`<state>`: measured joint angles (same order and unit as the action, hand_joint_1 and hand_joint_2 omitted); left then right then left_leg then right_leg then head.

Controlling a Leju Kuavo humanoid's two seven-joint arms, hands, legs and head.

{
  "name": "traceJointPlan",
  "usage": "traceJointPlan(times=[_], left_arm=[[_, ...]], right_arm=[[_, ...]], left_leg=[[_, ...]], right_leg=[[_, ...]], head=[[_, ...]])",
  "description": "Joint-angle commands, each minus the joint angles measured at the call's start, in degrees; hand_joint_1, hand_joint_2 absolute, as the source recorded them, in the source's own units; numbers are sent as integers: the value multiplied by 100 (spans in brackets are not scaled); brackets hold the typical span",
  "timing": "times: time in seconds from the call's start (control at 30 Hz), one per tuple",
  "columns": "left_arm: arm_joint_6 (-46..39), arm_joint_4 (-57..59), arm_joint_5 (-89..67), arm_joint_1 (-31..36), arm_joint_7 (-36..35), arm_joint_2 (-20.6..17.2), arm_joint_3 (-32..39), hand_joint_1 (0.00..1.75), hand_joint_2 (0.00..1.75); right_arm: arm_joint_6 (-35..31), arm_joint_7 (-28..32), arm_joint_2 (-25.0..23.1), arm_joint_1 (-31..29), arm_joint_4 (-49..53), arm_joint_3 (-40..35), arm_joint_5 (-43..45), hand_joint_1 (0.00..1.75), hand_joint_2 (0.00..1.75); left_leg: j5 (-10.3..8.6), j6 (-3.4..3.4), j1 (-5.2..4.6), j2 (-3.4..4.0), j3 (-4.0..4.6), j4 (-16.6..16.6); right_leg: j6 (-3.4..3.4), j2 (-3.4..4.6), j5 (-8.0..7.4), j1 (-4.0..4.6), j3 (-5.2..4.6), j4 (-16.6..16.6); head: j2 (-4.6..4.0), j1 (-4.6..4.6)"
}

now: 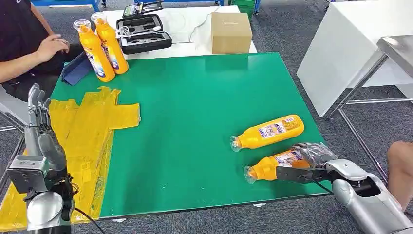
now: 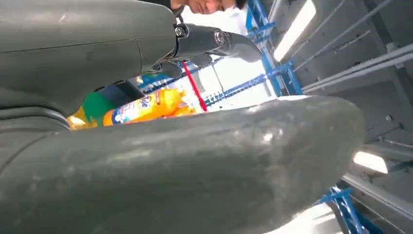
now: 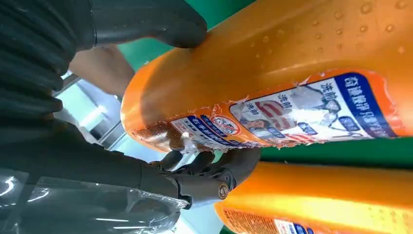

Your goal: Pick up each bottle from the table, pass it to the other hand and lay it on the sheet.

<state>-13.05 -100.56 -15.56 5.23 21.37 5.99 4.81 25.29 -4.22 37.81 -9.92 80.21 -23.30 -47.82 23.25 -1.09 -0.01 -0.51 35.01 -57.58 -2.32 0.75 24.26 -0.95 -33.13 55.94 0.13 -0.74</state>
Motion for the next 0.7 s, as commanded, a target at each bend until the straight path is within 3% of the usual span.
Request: traceJointPlan(times=[0.03, 0.1, 0.13, 0.17, 0.2, 0.4, 0.7], left_arm=[[27, 355, 5, 440, -175, -143, -232, 0, 0], [17, 334, 7, 410, -174, -165, -248, 0, 0], [1, 398, 11, 329, -186, -183, -237, 0, 0], [0, 455, 69, 312, -104, -187, -225, 0, 0], [3, 492, 85, 292, -70, -192, -214, 0, 0], [37, 483, 196, 412, -100, -194, -239, 0, 0], [0, 534, 234, 411, -108, -214, -274, 0, 0]], right_arm=[[342, -74, -93, 120, -540, -706, -35, 169, 175], [352, -74, -64, 109, -560, -747, -33, 166, 175], [345, -90, 66, 255, -537, -686, 93, 147, 175], [266, -77, 136, 357, -521, -686, 101, 9, 175], [212, -87, 166, 448, -532, -671, 97, 0, 175], [71, -90, -54, 478, -770, -949, -245, 0, 175], [45, -113, 36, 623, -795, -937, -208, 0, 175]], left_leg=[[-12, 9, 15, -19, -4, 11], [-5, 6, 11, -15, -20, 8], [-9, 8, 12, -15, -19, 12], [-6, 7, 11, -18, -25, 10], [-4, 4, 9, -18, -30, 10], [-1, 3, 11, -18, -31, 11], [6, -3, 17, -12, -36, 6]], right_leg=[[12, -29, -11, 16, 18, -23], [9, -22, -5, 12, 31, -20], [11, -26, -8, 13, 32, -24], [9, -28, -6, 12, 38, -24], [6, -26, -3, 10, 41, -23], [6, -23, -3, 12, 49, -29], [4, -23, -3, 19, 51, -33]], head=[[0, 0], [0, 2], [0, 0], [0, 0], [0, 0], [0, -2], [0, -2]])
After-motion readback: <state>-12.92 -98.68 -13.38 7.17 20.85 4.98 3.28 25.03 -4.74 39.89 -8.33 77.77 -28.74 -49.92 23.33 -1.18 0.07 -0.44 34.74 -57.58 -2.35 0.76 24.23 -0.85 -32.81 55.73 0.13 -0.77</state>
